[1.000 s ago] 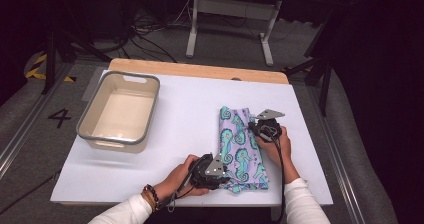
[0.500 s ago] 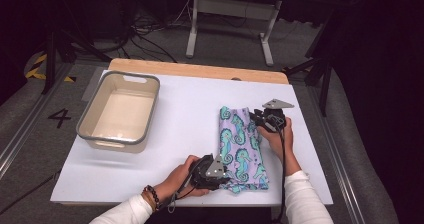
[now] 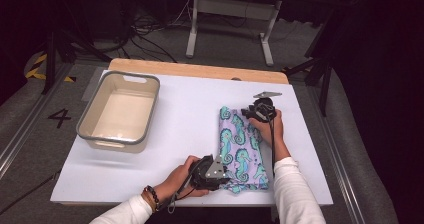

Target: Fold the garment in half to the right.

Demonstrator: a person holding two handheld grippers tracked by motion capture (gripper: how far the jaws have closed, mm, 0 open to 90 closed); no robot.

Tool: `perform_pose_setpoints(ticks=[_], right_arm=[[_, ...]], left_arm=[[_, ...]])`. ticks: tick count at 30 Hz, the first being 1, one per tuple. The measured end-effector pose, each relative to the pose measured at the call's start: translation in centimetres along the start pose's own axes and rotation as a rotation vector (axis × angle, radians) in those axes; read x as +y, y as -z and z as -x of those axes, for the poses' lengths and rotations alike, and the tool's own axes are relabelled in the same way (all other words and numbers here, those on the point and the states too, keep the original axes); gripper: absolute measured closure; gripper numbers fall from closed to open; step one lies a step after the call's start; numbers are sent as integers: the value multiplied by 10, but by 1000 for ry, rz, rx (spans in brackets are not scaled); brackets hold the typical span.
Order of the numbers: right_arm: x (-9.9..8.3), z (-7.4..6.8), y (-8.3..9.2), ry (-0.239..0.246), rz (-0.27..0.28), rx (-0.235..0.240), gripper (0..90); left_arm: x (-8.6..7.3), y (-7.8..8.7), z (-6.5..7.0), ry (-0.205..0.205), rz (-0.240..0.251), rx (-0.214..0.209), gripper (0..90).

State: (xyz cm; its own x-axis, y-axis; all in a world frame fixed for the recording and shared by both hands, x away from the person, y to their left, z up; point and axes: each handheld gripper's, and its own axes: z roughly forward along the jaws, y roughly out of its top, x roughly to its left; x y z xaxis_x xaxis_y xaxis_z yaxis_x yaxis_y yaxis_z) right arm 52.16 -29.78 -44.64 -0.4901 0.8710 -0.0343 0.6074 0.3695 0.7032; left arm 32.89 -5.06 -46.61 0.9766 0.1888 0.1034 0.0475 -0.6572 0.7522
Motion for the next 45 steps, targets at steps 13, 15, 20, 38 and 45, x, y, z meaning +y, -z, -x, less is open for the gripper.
perform_pose_setpoints(ticks=[13, 15, 20, 38, 45], right_arm=[[0, 1, 25, -17, 2, -55, 861], [-2, 2, 28, -28, -7, -59, 861], [-13, 8, 23, -48, -25, -69, 857], [-32, -11, 59, 49, 115, -57, 900], [-48, -24, 61, 70, 102, 6, 899]], left_arm=[[0, 1, 0, -8, 2, -11, 603], [0, 0, -1, -11, 7, -11, 601], [0, 5, -3, 22, 43, -32, 523], [47, 28, -57, 99, 156, 95, 505], [47, -4, -95, 124, 71, 196, 583]])
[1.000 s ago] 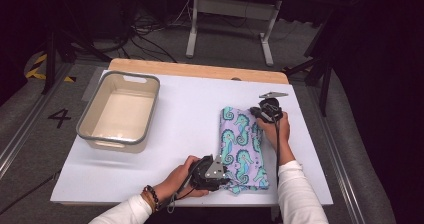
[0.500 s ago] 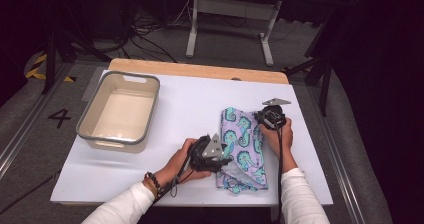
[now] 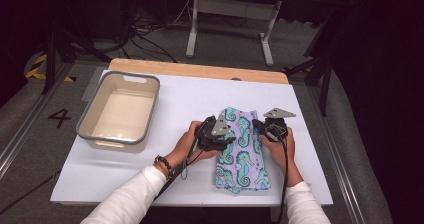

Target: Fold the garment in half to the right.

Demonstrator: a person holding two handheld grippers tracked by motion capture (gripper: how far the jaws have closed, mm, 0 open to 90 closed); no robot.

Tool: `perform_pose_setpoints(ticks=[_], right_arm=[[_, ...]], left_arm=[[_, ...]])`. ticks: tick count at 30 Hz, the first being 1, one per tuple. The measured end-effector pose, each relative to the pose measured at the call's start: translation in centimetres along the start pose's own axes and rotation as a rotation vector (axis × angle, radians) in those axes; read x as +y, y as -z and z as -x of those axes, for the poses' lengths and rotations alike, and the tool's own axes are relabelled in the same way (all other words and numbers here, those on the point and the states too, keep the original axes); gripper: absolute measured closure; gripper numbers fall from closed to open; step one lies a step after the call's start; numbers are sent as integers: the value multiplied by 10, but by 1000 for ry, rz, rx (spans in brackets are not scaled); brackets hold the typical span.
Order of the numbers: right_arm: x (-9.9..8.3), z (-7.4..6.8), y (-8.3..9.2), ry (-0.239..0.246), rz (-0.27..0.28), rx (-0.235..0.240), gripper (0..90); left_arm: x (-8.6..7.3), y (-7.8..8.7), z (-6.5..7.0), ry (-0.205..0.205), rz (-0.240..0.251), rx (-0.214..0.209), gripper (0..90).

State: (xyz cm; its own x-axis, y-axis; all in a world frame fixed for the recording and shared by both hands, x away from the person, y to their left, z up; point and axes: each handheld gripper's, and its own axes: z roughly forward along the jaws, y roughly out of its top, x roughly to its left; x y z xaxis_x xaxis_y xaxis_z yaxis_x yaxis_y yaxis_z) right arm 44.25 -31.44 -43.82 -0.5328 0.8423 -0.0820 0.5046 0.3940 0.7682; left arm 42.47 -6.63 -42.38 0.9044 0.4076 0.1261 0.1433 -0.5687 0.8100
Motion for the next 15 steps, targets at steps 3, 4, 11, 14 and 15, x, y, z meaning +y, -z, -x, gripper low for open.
perform_pose_setpoints(ticks=[3, 4, 11, 14, 15], right_arm=[[-6, -5, -5, 17, -24, 4, 890], [-8, -8, -6, 22, -31, 7, 890], [-17, -9, -7, 30, -37, -31, 876], [-19, -6, -6, 9, -30, -44, 880], [-20, -5, -5, 4, -27, -49, 887]], left_arm=[[-4, -20, -17, 49, -18, 21, 607], [-5, -25, -22, 76, -17, 24, 610], [-9, -52, -33, 92, -102, 101, 590], [-10, -53, -34, 95, -124, 102, 590], [-11, -53, -34, 103, -126, 105, 586]])
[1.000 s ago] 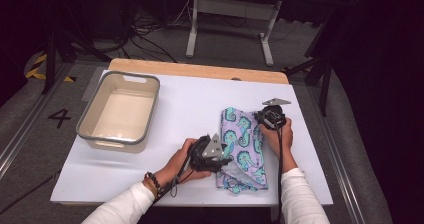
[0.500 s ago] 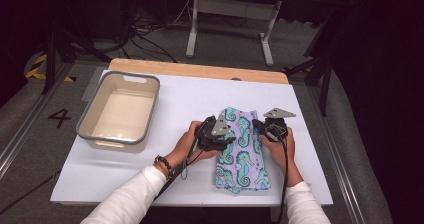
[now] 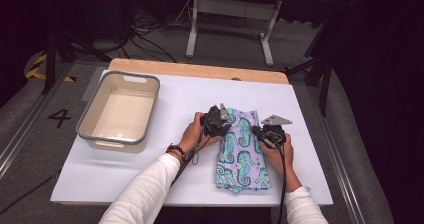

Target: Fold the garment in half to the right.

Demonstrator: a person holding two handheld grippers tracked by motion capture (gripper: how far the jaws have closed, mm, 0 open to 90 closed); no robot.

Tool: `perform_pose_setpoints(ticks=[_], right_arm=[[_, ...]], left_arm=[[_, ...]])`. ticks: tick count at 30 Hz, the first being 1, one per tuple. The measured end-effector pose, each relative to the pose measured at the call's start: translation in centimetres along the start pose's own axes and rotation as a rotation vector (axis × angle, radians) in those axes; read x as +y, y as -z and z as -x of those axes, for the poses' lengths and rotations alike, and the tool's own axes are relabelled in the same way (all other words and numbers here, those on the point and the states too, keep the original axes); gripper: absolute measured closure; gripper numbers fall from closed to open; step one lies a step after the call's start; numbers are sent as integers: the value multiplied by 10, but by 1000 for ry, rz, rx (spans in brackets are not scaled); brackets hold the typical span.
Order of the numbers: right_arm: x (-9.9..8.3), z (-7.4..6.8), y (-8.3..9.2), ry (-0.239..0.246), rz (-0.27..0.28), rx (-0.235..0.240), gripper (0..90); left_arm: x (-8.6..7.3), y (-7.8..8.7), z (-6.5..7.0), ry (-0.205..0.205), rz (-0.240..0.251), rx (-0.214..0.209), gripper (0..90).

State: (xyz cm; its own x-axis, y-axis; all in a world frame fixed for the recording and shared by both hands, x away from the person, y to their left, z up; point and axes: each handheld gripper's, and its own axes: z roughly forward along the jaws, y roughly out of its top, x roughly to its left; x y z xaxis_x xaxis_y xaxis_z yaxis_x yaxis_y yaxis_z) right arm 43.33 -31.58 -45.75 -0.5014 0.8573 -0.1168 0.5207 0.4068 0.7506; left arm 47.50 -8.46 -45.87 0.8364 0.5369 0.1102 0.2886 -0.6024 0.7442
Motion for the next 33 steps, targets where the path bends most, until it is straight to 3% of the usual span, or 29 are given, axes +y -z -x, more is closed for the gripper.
perform_pose_setpoints(ticks=[2, 6, 12, 18, 22, 24, 33], right_arm=[[0, 1, 1, -8, -1, -11, 889], [-3, 7, 3, -57, 6, -6, 889], [-6, 12, 8, -65, -4, -43, 870], [-6, 15, 15, -55, 33, -38, 858], [-4, 15, 23, -42, 72, -23, 838], [-3, 15, 27, -40, 96, -18, 831], [-1, 8, 40, 17, 148, -2, 758]], left_arm=[[-1, 1, -1, -3, -3, 4, 574], [-2, 2, -2, 28, -4, 1, 572], [-1, 7, -2, 36, 10, 25, 532], [-5, 19, 0, 22, 50, 17, 495], [-12, 31, 5, -16, 75, 38, 433], [-15, 36, 7, -17, 93, 27, 425], [-30, 62, 16, -42, 150, 26, 330]])
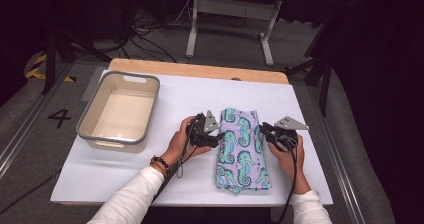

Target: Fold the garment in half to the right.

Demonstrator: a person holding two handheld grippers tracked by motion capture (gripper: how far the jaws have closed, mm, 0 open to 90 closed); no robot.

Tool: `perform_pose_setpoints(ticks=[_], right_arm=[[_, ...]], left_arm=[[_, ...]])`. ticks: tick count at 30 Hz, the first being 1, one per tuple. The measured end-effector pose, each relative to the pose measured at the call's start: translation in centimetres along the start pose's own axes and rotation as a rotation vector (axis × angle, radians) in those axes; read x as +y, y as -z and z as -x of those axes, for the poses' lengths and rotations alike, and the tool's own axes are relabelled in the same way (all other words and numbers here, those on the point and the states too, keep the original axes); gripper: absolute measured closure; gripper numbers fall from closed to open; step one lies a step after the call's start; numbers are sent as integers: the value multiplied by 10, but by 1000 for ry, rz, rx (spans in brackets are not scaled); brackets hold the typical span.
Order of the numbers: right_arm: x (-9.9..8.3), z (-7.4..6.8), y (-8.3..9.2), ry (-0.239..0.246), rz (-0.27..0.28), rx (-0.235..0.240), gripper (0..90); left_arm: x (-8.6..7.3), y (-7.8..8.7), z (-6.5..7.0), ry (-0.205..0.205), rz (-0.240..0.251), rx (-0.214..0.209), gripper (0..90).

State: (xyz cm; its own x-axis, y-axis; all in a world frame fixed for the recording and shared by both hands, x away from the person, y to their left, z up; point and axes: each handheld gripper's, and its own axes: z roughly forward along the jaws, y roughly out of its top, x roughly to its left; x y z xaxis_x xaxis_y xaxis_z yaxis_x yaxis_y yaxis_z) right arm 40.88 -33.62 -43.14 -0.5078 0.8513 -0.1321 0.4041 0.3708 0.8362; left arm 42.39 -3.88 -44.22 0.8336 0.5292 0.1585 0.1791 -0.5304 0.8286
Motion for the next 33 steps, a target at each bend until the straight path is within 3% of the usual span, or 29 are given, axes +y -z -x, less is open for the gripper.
perform_pose_setpoints(ticks=[10, 15, 17, 27, 33], right_arm=[[0, -9, 16, 50, 52, 42, 592], [-1, -14, 23, 39, 73, 45, 526], [-3, -16, 25, 0, 73, 61, 489], [-11, -29, 37, 67, 87, 81, 401], [-16, -35, 43, 104, 90, 98, 352]], left_arm=[[-17, 33, 19, -47, 40, -30, 278], [-21, 42, 26, -86, 44, -30, 260], [-22, 45, 28, -95, 50, -32, 252], [-35, 66, 30, -119, 70, -57, 170], [-42, 73, 32, -112, 76, -56, 159]])
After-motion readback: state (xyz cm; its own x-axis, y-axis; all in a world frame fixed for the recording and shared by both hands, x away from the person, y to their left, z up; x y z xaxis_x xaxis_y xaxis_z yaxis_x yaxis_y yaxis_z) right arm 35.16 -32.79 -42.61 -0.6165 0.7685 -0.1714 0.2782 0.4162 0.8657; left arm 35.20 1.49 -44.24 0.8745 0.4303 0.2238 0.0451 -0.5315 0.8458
